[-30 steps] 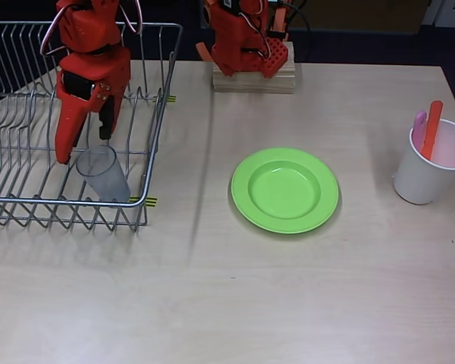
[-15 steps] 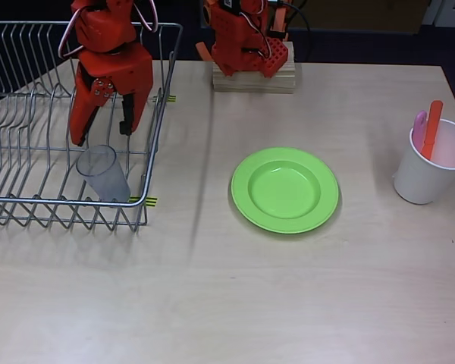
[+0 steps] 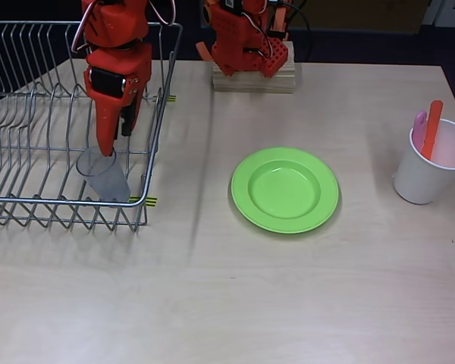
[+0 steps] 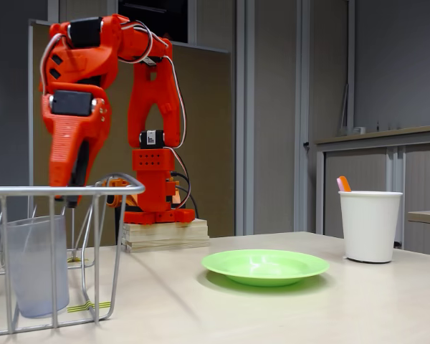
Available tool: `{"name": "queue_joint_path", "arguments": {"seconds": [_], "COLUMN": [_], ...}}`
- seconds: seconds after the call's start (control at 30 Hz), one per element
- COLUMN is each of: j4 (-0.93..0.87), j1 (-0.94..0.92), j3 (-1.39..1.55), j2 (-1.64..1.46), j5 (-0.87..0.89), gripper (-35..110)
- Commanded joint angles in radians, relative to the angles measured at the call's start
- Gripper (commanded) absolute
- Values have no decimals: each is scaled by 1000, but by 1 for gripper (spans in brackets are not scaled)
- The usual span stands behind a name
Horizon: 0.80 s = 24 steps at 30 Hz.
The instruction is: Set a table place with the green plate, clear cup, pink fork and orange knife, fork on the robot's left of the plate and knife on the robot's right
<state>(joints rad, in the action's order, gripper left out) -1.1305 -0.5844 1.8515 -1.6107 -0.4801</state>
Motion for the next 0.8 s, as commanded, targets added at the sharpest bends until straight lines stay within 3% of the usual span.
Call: {"name": "queue_joint_path", "arguments": {"seconds": [0.0, 0.13, 0.27, 0.7, 0.77], "j4": [-40, -61, -61, -58, -58], "j1": [-5, -6, -5, -14, -20], "j3": [-17, -34, -77, -245, -268], "j2": [-14, 0, 31, 287, 316], "j5": [-71, -84, -83, -40, -23], "gripper": [34, 53, 62, 60, 53]}}
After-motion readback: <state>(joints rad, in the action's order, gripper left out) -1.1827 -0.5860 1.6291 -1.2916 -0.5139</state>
